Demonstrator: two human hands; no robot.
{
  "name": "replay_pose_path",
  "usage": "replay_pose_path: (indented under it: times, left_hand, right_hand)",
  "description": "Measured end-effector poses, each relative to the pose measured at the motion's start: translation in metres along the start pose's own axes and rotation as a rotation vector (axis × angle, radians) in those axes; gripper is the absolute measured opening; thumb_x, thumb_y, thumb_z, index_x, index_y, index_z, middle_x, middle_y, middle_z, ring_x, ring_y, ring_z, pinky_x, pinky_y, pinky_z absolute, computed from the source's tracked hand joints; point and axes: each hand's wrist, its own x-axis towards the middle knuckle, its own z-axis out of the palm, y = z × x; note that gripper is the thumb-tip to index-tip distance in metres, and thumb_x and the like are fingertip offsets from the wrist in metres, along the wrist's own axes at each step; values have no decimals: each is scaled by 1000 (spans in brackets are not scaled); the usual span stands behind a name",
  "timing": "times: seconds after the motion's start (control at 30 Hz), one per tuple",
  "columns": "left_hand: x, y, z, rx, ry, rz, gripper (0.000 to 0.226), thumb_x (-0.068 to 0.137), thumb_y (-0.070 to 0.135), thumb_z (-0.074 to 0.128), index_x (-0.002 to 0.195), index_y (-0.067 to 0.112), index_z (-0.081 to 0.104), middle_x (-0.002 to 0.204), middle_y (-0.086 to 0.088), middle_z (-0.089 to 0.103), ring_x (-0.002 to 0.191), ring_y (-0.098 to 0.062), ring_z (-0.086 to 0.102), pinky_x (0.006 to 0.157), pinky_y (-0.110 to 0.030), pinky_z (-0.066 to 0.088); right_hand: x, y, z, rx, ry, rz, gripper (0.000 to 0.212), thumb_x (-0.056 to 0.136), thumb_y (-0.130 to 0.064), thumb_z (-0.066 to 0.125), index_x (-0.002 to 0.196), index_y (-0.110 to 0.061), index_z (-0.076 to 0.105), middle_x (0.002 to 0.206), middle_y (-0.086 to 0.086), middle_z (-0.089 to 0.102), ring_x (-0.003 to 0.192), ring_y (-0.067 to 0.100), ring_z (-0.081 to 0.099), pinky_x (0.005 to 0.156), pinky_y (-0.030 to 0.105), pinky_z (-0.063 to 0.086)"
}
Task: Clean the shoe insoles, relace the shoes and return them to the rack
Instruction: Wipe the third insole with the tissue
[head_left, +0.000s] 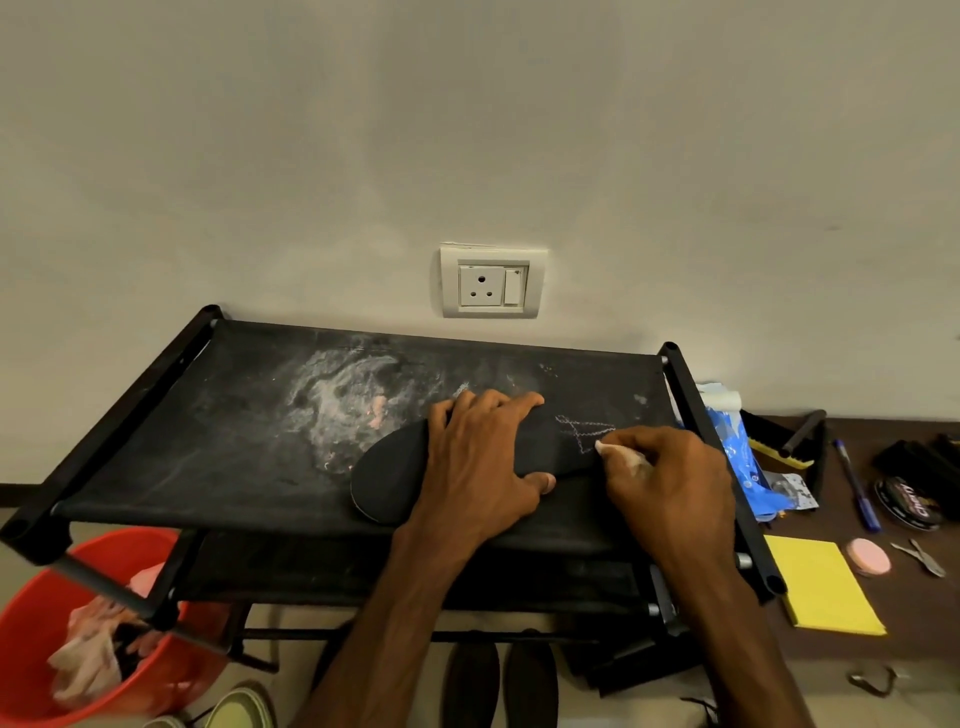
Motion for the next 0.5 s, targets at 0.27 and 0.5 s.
replay_pose_path:
  times: [0.27,0.5]
  left_hand:
    - [1,0,1,7,16,4,81,76,58,75,147,42,40,138,11,50,132,-14,39,110,-34,15]
    - [1,-2,2,-13,17,1,80,76,58,75,147,42,41,137,11,50,132,-13,40,110,-34,15]
  right_hand:
    - [-2,-3,0,-40,-24,-37,16,84,-22,73,97,-26,81,90,-1,77,85,23,71,78,43,60]
    - [3,9,-6,5,80,18,10,85,-26,72,91,-25,80,85,0,77,84,26,71,77,48,60]
